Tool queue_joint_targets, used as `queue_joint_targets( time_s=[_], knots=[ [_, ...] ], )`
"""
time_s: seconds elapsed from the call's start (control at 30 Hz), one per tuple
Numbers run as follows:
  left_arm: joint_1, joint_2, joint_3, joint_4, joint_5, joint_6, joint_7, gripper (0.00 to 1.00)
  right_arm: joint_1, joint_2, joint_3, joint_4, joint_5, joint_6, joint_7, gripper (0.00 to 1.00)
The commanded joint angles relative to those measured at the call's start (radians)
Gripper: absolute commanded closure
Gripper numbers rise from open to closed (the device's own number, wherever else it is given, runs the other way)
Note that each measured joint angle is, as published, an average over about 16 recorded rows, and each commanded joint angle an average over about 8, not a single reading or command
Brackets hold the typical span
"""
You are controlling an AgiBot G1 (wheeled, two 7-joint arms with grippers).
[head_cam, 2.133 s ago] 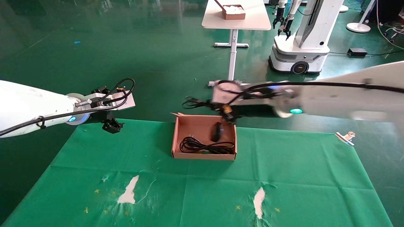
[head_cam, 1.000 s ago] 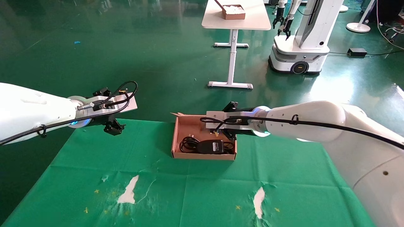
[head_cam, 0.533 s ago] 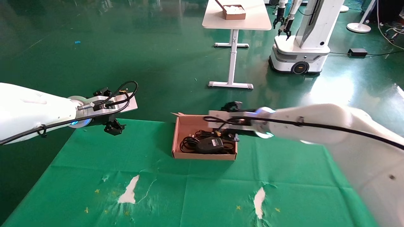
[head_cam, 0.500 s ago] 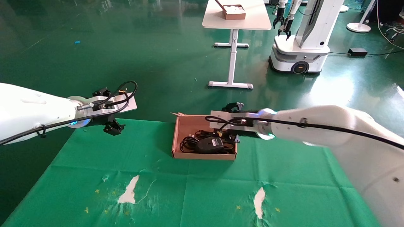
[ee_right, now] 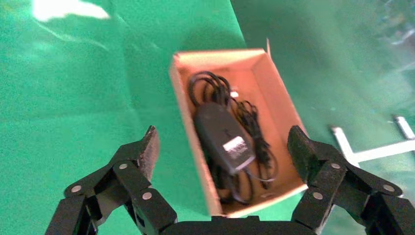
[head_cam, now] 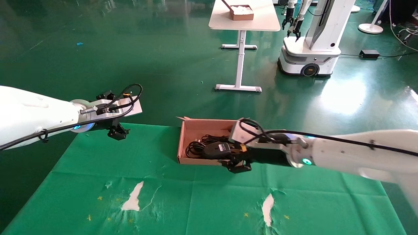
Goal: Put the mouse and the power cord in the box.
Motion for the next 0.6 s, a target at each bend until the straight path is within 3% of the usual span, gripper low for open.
queue_joint_targets(
  time_s=[0.03,0.3,0.6],
  knots=[
    [0.0,0.0,0.0,0.0,0.0,0.0,0.0,0.0,-0.019,0.025,0.019,0.025,0.039,-0.025,0.009,0.0],
    [0.024,-0.013,-0.036,-0.013,-0.042,0.024,0.019,0.0,-0.098,0.126,0.093,0.125,0.199,-0.128,0.044,0.0],
    [0.138,-0.075,-0.206,-0.074,-0.241,0.137,0.111,0.0,-0.186,0.24,0.177,0.236,0.377,-0.243,0.083,0.0]
  ],
)
